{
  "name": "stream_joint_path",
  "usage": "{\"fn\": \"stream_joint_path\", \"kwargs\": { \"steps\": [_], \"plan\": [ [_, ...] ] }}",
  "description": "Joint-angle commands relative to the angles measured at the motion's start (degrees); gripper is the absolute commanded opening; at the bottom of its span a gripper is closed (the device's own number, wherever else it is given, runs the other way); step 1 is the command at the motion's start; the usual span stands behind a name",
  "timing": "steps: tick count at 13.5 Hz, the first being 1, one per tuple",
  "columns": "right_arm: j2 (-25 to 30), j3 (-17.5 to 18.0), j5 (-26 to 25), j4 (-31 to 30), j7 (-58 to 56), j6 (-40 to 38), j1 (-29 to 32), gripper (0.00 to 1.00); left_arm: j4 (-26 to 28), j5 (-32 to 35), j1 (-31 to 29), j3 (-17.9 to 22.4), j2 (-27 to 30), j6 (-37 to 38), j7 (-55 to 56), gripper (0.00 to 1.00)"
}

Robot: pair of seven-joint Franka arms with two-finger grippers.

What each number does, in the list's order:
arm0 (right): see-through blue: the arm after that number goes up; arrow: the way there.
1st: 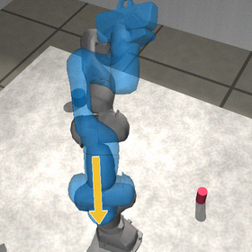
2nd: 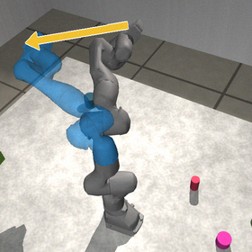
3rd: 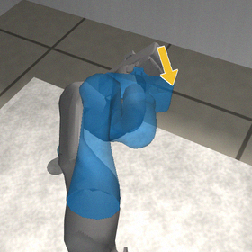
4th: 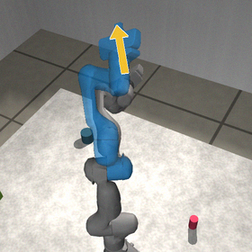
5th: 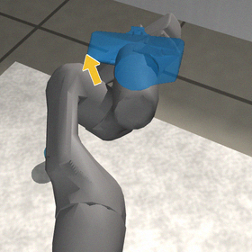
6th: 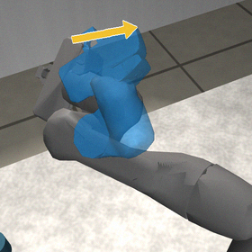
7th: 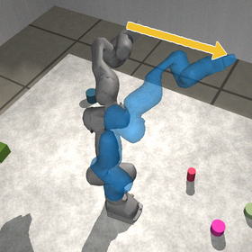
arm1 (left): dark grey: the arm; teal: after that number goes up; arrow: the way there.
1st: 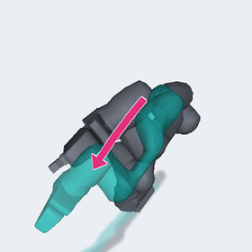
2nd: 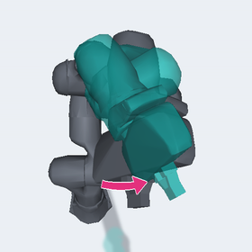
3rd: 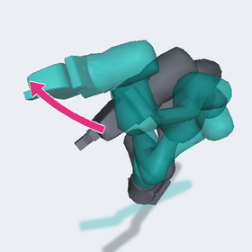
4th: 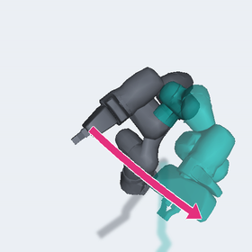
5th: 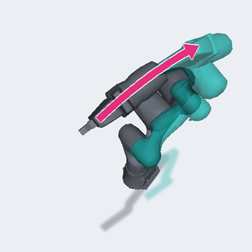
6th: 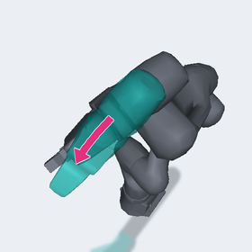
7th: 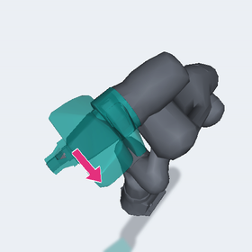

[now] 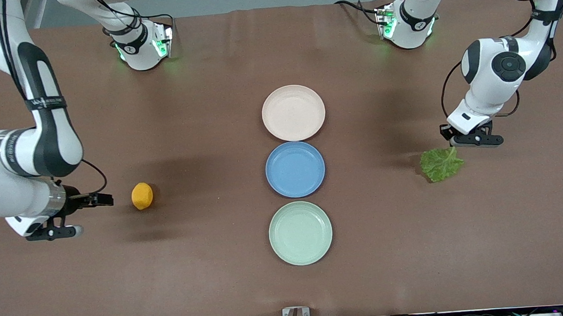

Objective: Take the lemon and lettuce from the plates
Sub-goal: 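Lower the lettuce onto the table while the right gripper sets the lemon down, then open both grippers and draw both arms back from the lettuce and lemon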

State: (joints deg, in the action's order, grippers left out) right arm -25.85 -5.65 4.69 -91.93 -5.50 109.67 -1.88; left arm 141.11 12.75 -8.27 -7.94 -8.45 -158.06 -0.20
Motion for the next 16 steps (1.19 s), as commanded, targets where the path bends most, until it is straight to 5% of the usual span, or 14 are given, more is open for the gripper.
{"fn": "stream_joint_path", "kwargs": {
  "steps": [1,2,3,4,7,10,16],
  "plan": [
    [1.8,-0.7,-0.5,4.4,-0.1,-7.2,0.4,1.0,-1.4,0.6,-0.4,-1.1,-5.2,-4.5,0.7,0.17],
    [1.9,-1.1,-0.5,6.5,-0.1,-10.0,0.4,1.0,-2.1,0.6,-0.4,-1.1,-5.3,-4.5,0.7,0.43],
    [1.9,-1.8,-0.5,8.4,-0.1,-12.1,0.4,1.0,-2.7,0.6,-0.4,-1.1,-5.5,-4.5,0.7,0.81],
    [1.8,-2.4,-0.5,9.9,-0.1,-13.8,0.4,1.0,-4.6,0.6,-0.4,-1.2,-5.4,-4.3,0.4,1.0],
    [1.9,-2.7,-0.5,12.5,-0.5,-16.2,0.4,1.0,-11.7,0.6,-0.3,-1.2,-5.2,0.9,0.5,1.0],
    [1.7,-2.7,-0.6,15.3,-0.2,-16.6,0.9,1.0,-22.6,0.5,-0.6,-3.1,-4.9,15.3,-0.1,1.0],
    [4.5,-2.4,-0.4,15.6,-0.2,-21.6,0.7,1.0,-34.5,-3.6,-1.2,-3.2,2.7,40.2,-0.8,1.0]
  ]
}}
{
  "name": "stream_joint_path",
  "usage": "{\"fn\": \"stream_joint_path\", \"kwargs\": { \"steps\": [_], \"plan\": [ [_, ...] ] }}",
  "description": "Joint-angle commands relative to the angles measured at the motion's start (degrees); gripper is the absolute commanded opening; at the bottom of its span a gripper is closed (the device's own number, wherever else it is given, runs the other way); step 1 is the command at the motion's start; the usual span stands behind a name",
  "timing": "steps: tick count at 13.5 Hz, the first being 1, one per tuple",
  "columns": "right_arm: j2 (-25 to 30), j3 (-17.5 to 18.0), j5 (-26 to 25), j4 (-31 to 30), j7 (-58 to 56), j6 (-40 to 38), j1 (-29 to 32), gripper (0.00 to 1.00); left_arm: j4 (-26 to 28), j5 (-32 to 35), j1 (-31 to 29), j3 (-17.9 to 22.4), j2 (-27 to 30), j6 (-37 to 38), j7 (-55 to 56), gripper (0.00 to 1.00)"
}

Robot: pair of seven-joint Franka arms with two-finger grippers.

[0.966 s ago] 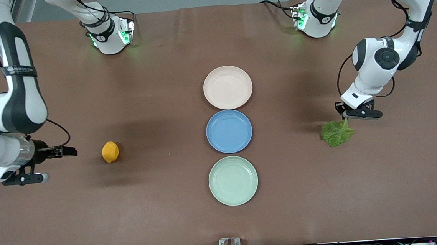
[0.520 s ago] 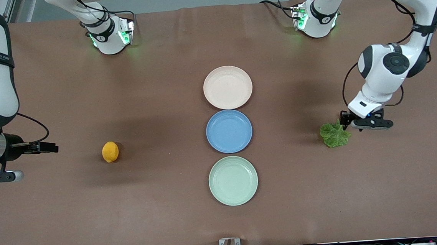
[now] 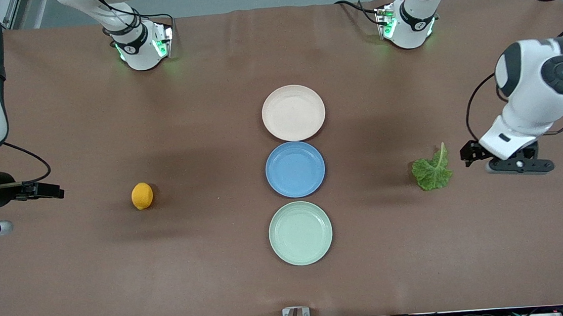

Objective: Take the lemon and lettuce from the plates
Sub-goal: 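Open both grippers and draw both arms back from the lettuce and lemon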

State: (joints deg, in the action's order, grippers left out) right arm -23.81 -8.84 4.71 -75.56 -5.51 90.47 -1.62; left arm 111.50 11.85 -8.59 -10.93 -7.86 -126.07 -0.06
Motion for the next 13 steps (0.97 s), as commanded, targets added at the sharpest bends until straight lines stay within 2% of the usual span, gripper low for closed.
{"fn": "stream_joint_path", "kwargs": {
  "steps": [1,2,4,7,9,10,12,13],
  "plan": [
    [3.6,0.8,-0.5,-1.4,-0.3,-2.5,0.6,1.0,-9.2,-4.4,-0.8,0.0,1.8,13.2,-0.9,1.0],
    [5.5,0.7,-0.7,-3.7,-0.5,-2.1,0.6,1.0,-13.3,-5.2,-0.9,0.1,1.6,18.3,-0.9,1.0],
    [8.8,0.9,-4.0,-7.2,-0.2,-0.7,0.0,1.0,-18.2,-5.3,-1.7,0.1,1.6,23.3,-0.8,1.0],
    [13.5,0.9,-4.5,-12.9,-0.2,0.8,-0.6,1.0,-24.6,-5.3,-1.6,-0.1,2.1,32.1,-1.3,1.0],
    [17.9,0.9,-4.5,-18.9,-0.2,3.6,-0.5,1.0,-26.1,-8.3,-1.6,0.0,2.6,35.2,-1.3,1.0],
    [20.6,0.9,-4.5,-22.8,-0.2,6.0,-0.3,1.0,-25.6,-10.6,-1.2,0.9,4.6,35.5,-1.3,1.0],
    [24.5,1.0,-4.5,-27.9,-0.3,9.1,0.1,1.0,-23.9,-11.4,2.8,4.2,8.3,38.9,-0.6,1.0],
    [25.1,1.0,-4.5,-27.9,-0.6,8.7,0.3,1.0,-23.7,-12.5,4.6,6.6,9.5,42.3,-0.1,1.0]
  ]
}}
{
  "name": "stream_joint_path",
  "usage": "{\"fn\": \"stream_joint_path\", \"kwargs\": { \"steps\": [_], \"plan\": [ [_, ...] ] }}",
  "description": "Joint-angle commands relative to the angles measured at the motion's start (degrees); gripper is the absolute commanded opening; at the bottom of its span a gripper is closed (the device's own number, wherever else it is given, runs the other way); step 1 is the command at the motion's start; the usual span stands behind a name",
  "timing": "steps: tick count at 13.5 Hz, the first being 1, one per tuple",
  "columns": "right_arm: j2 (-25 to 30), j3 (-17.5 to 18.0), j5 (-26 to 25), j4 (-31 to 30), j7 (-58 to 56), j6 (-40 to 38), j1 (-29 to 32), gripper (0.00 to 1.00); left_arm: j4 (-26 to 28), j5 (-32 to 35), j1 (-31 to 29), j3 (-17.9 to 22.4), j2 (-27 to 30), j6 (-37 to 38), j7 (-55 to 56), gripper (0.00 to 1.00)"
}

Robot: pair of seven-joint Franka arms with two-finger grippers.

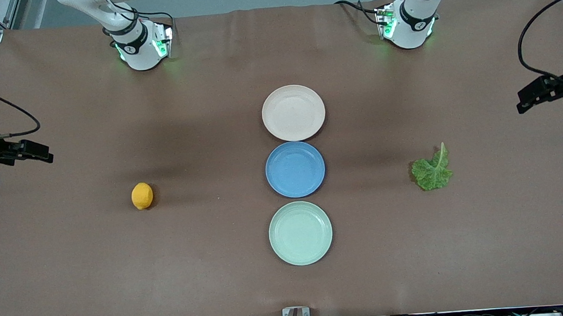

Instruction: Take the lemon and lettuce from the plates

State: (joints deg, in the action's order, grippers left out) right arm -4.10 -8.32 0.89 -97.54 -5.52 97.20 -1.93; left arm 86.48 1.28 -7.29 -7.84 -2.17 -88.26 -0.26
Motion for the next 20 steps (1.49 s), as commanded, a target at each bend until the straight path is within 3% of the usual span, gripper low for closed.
{"fn": "stream_joint_path", "kwargs": {
  "steps": [1,6,11,17,20],
  "plan": [
    [6.1,0.5,-0.7,-5.9,-0.9,1.6,1.1,1.0,1.3,-3.7,4.2,5.3,4.4,5.7,0.1,1.0],
    [8.4,2.8,-0.9,-4.4,-1.8,-3.2,3.0,1.0,7.4,-3.9,7.3,5.4,10.8,5.4,5.9,1.0],
    [8.3,2.8,-1.0,0.4,-1.8,-8.3,2.9,1.0,8.9,-3.6,7.1,5.0,10.9,5.1,3.3,1.0],
    [9.2,2.9,-0.7,0.6,-1.5,-8.0,2.5,1.0,11.0,-0.5,7.1,4.6,11.3,-1.9,-0.4,1.0],
    [9.5,2.9,-0.1,0.6,-1.6,-7.9,2.3,1.0,11.3,-0.6,6.8,3.0,12.5,-1.7,0.3,1.0]
  ]
}}
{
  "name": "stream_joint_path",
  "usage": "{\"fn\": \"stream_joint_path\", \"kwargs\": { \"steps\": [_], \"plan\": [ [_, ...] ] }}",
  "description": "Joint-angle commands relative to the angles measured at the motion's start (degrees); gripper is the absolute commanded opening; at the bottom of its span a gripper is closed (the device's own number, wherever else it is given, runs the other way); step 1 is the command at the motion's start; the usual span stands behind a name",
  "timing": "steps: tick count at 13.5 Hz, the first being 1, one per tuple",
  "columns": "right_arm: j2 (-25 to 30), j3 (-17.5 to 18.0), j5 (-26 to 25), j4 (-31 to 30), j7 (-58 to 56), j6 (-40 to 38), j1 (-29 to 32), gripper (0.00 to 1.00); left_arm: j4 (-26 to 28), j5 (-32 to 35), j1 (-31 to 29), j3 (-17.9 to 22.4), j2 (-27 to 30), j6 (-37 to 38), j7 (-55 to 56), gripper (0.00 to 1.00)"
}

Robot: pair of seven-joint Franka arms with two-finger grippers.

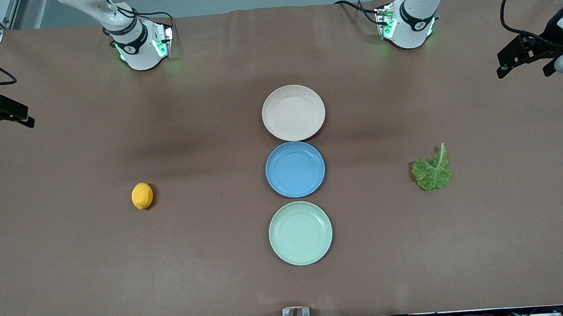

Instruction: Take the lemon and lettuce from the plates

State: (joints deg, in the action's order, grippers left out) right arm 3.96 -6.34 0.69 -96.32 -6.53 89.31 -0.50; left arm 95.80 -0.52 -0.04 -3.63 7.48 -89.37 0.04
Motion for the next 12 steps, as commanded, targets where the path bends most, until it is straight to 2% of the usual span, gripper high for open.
{"fn": "stream_joint_path", "kwargs": {
  "steps": [1,12],
  "plan": [
    [1.7,0.9,0.1,-0.6,-0.6,0.1,0.8,1.0,2.3,1.2,-0.5,-1.2,3.2,-0.4,0.4,1.0],
    [1.8,0.9,0.1,-0.6,-0.6,0.2,0.8,1.0,1.0,1.1,-0.5,-0.6,2.1,-0.3,0.7,1.0]
  ]
}}
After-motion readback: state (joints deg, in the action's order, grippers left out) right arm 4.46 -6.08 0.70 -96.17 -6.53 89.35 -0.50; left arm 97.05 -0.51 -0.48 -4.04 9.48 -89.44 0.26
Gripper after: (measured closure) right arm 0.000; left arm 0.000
